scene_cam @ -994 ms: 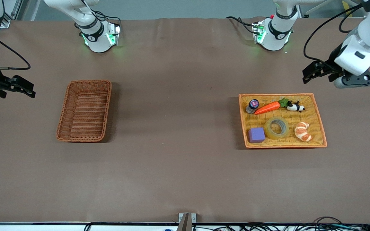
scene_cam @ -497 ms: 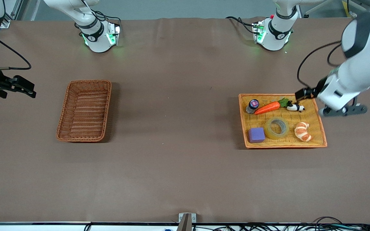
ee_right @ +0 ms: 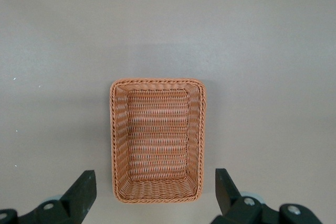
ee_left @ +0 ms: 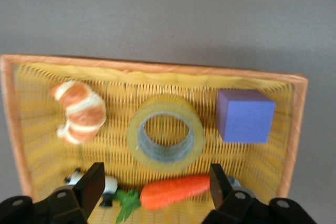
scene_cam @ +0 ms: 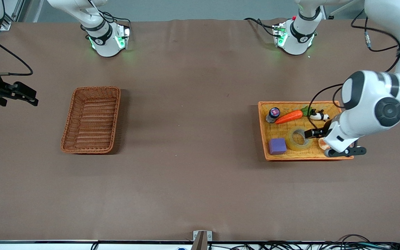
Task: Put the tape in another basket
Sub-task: 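Reach the left gripper down to the tape roll and grasp it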
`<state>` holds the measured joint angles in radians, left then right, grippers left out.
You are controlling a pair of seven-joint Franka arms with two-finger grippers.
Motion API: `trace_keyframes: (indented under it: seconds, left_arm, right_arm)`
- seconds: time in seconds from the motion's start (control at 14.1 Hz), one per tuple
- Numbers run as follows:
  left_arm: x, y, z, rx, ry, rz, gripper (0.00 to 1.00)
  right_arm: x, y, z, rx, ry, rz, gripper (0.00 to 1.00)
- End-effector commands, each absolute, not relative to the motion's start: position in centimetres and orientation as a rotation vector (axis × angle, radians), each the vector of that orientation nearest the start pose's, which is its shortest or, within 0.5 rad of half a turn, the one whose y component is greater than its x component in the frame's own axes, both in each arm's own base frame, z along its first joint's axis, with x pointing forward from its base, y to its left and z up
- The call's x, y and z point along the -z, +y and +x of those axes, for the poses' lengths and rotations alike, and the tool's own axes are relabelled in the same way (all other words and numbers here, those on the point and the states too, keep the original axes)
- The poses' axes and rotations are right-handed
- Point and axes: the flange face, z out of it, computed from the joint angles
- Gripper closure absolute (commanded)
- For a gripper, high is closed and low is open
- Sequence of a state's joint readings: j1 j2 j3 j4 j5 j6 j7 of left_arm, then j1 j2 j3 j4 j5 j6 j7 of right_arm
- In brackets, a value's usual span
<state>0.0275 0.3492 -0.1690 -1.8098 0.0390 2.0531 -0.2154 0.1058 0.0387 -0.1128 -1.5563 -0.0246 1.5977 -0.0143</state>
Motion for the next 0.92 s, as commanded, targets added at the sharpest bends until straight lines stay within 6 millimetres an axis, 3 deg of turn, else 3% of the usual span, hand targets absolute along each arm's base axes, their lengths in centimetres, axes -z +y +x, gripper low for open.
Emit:
trace_keyframes:
  seconds: [0.0, 0.28, 0.5, 0.85]
  left_arm:
    - [-31.9, -7.6, 62.1, -0.149, -0.064, -3.131, 0.12]
    - [-25.7, -7.5, 61.6, -0.306, -0.067, -3.12, 0.18]
    - [-24.4, -5.5, 61.6, -0.323, -0.058, -3.078, 0.18]
    - [-20.7, -5.5, 60.9, -0.394, -0.061, -3.067, 0.18]
  right_arm:
    - [-61.3, -0.5, 56.8, 0.015, -0.006, -3.162, 0.0]
    - [-61.3, -0.2, 56.8, 0.015, -0.013, -3.162, 0.0]
    - [-61.2, -0.1, 56.7, 0.012, -0.018, -3.16, 0.0]
    - [-61.2, -0.5, 56.7, 0.01, -0.006, -3.161, 0.0]
